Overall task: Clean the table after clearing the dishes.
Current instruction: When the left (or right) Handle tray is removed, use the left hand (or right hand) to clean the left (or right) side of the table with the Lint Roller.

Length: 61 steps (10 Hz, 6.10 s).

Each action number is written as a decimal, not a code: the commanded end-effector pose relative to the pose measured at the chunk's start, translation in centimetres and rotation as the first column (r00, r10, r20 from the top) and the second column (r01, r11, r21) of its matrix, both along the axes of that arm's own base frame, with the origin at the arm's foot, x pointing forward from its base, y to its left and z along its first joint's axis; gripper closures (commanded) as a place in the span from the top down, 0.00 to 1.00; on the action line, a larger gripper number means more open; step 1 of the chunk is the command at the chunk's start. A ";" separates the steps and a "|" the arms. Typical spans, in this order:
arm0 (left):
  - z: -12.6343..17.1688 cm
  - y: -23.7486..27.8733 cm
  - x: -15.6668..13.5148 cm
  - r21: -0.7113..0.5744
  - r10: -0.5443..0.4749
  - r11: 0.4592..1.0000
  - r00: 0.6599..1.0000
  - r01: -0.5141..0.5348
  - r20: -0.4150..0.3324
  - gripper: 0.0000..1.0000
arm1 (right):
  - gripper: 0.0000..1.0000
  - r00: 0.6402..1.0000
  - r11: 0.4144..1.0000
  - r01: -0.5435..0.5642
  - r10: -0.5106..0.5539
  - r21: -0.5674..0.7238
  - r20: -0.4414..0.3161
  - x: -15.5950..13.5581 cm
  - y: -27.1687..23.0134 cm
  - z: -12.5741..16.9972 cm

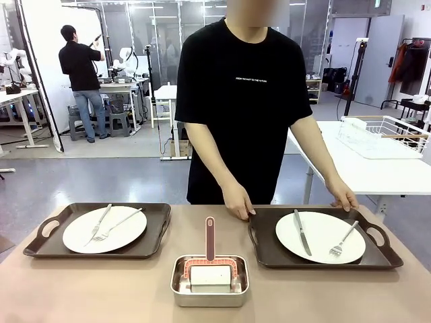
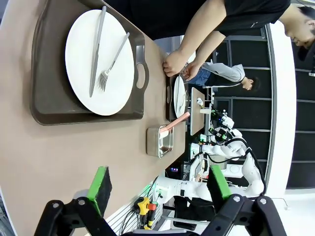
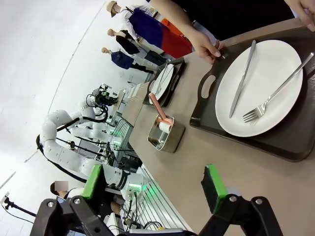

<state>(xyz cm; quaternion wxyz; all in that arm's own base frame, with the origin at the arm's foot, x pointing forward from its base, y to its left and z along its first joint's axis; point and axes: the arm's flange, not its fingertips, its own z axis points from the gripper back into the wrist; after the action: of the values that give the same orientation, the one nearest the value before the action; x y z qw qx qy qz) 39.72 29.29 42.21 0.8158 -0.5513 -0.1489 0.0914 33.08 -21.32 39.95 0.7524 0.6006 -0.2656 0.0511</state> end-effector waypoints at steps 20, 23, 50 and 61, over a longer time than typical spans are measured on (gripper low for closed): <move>0.0 0.2 -0.1 -0.010 0.016 1.000 1.000 -0.016 0.009 1.00 | 1.00 0.997 0.990 -0.048 0.055 -0.131 0.051 -0.1 1.8 2.6; 0.0 0.2 -0.1 -0.010 0.016 1.000 1.000 -0.016 0.009 1.00 | 1.00 0.975 0.863 -0.128 0.199 -0.489 0.096 3.9 7.2 9.3; 0.0 0.2 -0.1 -0.010 0.016 1.000 1.000 -0.016 0.009 1.00 | 1.00 0.424 -0.144 -0.506 0.817 -0.850 -0.391 25.5 54.6 8.3; 0.0 0.2 -0.1 -0.010 0.016 1.000 1.000 -0.016 0.009 1.00 | 1.00 0.382 -0.155 -0.524 0.837 -0.838 -0.393 21.4 61.6 1.7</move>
<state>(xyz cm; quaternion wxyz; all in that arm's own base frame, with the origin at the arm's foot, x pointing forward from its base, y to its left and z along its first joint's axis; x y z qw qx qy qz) 39.67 29.36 42.16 0.8154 -0.5516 -0.1493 0.0926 55.32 39.64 42.16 0.7158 0.1217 0.0856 0.6823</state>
